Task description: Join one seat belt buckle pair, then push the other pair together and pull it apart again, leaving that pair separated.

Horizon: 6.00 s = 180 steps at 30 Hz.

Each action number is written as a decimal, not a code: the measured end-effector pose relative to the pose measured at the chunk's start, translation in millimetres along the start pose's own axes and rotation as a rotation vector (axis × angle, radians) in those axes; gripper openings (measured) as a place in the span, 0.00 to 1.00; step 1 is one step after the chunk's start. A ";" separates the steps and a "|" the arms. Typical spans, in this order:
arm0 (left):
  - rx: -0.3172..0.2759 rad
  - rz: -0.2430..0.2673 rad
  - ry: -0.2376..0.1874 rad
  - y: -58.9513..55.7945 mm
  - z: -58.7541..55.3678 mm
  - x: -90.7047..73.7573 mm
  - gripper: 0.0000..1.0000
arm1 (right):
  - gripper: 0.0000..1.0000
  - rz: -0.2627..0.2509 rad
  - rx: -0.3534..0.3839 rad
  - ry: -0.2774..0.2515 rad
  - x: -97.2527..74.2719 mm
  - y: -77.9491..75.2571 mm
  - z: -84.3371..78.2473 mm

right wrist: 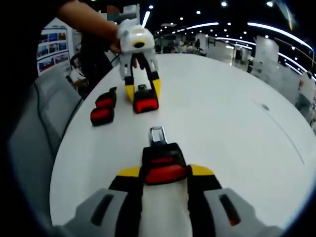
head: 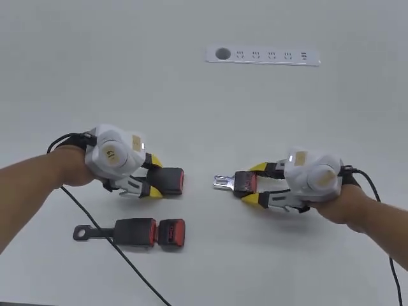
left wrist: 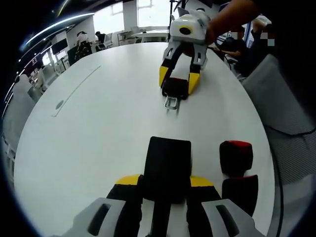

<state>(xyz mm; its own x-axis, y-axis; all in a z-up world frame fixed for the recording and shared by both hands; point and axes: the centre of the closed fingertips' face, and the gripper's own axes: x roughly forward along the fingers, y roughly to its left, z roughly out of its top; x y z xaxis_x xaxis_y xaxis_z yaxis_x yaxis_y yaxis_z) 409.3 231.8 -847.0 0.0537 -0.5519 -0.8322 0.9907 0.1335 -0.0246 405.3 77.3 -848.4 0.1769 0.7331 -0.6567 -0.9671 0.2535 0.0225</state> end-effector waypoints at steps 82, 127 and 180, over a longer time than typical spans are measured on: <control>0.109 -0.026 0.025 1.3 -1.3 3.4 0.34 | 0.34 0.028 -0.008 0.098 78.5 20.5 60.6; 0.105 -0.026 0.032 0.7 -1.4 3.5 0.35 | 0.35 0.006 0.006 0.102 77.9 18.8 61.9; 0.047 -0.012 0.010 -2.0 0.9 1.5 0.36 | 0.37 -0.057 0.060 0.058 -0.3 -13.4 -11.8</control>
<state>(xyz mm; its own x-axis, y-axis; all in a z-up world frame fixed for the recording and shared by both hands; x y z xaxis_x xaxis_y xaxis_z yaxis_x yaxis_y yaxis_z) 407.5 229.9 -847.7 0.0406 -0.5453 -0.8372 0.9961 0.0876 -0.0087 416.1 66.2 -857.4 0.2188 0.6791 -0.7007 -0.9428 0.3322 0.0276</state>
